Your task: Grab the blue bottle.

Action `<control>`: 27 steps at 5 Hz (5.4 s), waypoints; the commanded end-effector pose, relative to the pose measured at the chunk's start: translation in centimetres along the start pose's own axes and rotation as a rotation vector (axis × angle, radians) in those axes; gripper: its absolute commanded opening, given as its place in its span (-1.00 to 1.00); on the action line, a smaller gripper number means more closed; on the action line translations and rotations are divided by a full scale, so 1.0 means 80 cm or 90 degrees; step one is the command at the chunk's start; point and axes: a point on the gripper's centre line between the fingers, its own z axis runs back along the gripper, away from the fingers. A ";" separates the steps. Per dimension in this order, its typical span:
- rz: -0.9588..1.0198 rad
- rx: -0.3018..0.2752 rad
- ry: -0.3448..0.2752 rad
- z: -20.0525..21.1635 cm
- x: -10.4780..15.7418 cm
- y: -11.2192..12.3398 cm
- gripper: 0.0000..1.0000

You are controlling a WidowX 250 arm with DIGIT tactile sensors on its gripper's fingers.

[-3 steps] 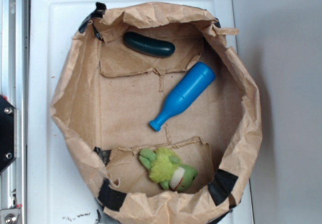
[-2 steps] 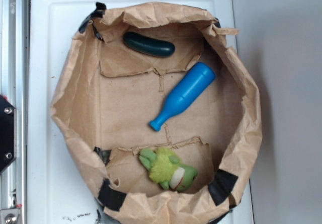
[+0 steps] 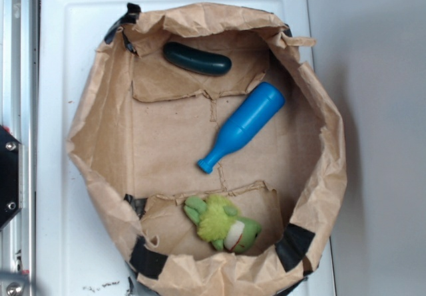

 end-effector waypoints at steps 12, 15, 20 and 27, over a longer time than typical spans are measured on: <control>0.117 -0.033 -0.118 -0.074 0.145 0.017 1.00; 0.196 -0.010 -0.139 -0.164 0.220 0.012 1.00; 0.119 -0.031 -0.132 -0.191 0.173 0.030 1.00; 0.137 -0.025 -0.152 -0.180 0.198 0.020 -1.00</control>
